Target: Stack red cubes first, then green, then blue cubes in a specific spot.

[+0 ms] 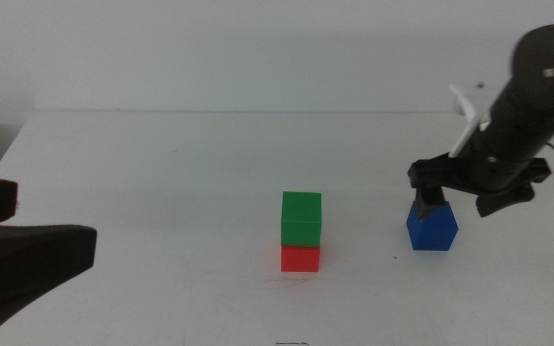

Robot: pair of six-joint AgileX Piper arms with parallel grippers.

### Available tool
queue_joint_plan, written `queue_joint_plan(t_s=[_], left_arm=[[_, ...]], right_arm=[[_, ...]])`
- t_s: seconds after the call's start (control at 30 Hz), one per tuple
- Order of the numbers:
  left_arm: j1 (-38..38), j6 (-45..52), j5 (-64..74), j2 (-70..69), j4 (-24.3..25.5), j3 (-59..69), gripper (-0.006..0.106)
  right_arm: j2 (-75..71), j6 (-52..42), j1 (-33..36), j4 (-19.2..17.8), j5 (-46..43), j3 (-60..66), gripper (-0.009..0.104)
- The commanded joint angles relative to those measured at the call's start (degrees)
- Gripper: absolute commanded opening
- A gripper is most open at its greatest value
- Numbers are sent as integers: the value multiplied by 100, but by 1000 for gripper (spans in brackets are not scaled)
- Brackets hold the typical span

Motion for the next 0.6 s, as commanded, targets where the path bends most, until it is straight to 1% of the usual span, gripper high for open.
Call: queue_joint_plan(t_s=[0.0,0.2,0.3,0.57], left_arm=[[-8,-2,-364,29,-160,-133,94],[-8,-2,-364,29,-145,-133,94],[-8,-2,-364,29,-145,-133,94],[-8,-2,-356,29,-146,-133,94]], right_arm=[[179,5,-134,-128,-45,-412,87],[777,5,-210,-210,-249,-830,87],[987,5,-210,-204,-459,-871,87],[1363,5,-337,-211,-543,-911,87]])
